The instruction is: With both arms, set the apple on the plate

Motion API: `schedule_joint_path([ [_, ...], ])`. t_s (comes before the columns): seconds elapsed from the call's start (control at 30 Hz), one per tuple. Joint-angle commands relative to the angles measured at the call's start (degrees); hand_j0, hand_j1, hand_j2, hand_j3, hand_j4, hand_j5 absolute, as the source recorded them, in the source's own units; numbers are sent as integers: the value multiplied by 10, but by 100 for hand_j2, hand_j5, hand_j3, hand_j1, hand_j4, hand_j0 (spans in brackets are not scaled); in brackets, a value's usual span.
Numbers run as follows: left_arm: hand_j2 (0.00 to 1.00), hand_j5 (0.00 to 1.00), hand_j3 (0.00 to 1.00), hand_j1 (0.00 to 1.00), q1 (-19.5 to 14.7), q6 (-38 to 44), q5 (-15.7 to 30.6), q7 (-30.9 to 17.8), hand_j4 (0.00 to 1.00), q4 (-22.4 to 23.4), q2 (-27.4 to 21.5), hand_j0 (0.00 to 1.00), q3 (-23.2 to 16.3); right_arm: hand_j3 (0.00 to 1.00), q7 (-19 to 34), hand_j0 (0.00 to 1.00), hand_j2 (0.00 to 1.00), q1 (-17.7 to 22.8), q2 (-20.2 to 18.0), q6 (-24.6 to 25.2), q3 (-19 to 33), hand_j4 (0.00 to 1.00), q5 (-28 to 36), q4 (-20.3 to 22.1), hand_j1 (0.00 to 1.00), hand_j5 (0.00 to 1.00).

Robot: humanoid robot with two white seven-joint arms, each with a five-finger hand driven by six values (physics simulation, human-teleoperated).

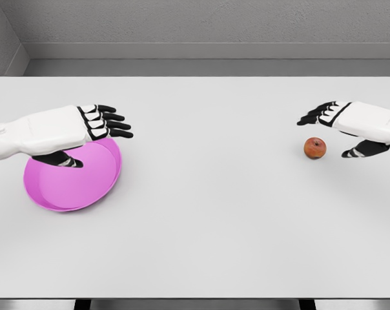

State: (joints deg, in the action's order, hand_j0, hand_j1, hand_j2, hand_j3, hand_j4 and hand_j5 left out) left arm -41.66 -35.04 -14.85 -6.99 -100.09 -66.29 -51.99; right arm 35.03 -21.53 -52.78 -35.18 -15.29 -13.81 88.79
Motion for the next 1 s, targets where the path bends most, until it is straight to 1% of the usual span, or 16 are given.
schedule_joint_path([
  [0.0,100,100,100,100,0,0,4,0,100,1,0,100,-3,99,0,99,99,0,8,2,-2,99,5,-14,99,99],
  [0.07,100,100,100,100,3,0,3,0,100,-2,-1,100,-3,100,0,100,100,0,8,2,-2,100,5,-18,100,100],
  [0.13,100,100,100,100,4,0,3,-1,100,-2,0,100,-2,100,0,100,100,-2,9,2,-7,100,5,-30,100,100],
  [0.2,100,100,100,100,5,0,3,-23,100,-3,0,100,0,100,0,100,100,-4,20,2,-19,100,11,-52,100,100],
  [0.3,100,100,100,100,4,0,3,-52,100,-3,12,100,7,100,0,100,100,-6,22,2,-30,100,14,-62,100,100],
  [0.43,100,100,100,100,4,0,3,-57,100,-3,12,100,8,100,0,100,100,-14,37,2,-33,100,14,-92,100,100],
  [0.5,100,100,100,100,4,0,3,-59,100,-4,20,100,7,100,0,100,100,-23,47,2,-50,100,14,-108,100,100],
  [0.53,100,100,100,100,4,0,3,-86,100,-4,27,100,8,100,0,100,100,-26,54,2,-51,100,14,-122,100,100],
  [0.57,100,100,100,100,4,0,3,-98,100,-4,31,100,8,100,0,100,100,-27,58,2,-52,100,14,-126,100,100],
  [0.63,100,100,100,100,4,0,3,-100,100,-2,37,100,10,100,0,100,100,-27,64,2,-52,100,14,-137,100,100],
  [0.7,100,100,100,100,9,0,3,-101,100,-2,37,100,17,100,0,100,100,-34,80,2,-63,100,14,-158,100,100],
  [0.73,100,100,100,100,9,0,3,-100,100,-2,36,100,18,100,0,100,100,-35,85,2,-64,100,15,-162,100,100],
  [0.8,100,100,100,100,11,0,3,-101,100,-2,36,100,23,100,0,100,100,-40,85,2,-65,100,27,-169,100,100],
  [0.87,100,100,100,100,13,0,3,-101,100,-2,36,100,27,100,0,100,100,-48,85,2,-66,100,63,-187,100,100],
  [0.93,100,100,100,100,13,0,3,-101,100,-2,36,100,28,100,0,100,100,-49,85,2,-67,100,63,-187,100,100],
  [0.97,100,100,100,100,13,0,3,-101,100,-2,36,100,28,100,0,100,100,-53,85,2,-67,100,63,-196,100,100],
])
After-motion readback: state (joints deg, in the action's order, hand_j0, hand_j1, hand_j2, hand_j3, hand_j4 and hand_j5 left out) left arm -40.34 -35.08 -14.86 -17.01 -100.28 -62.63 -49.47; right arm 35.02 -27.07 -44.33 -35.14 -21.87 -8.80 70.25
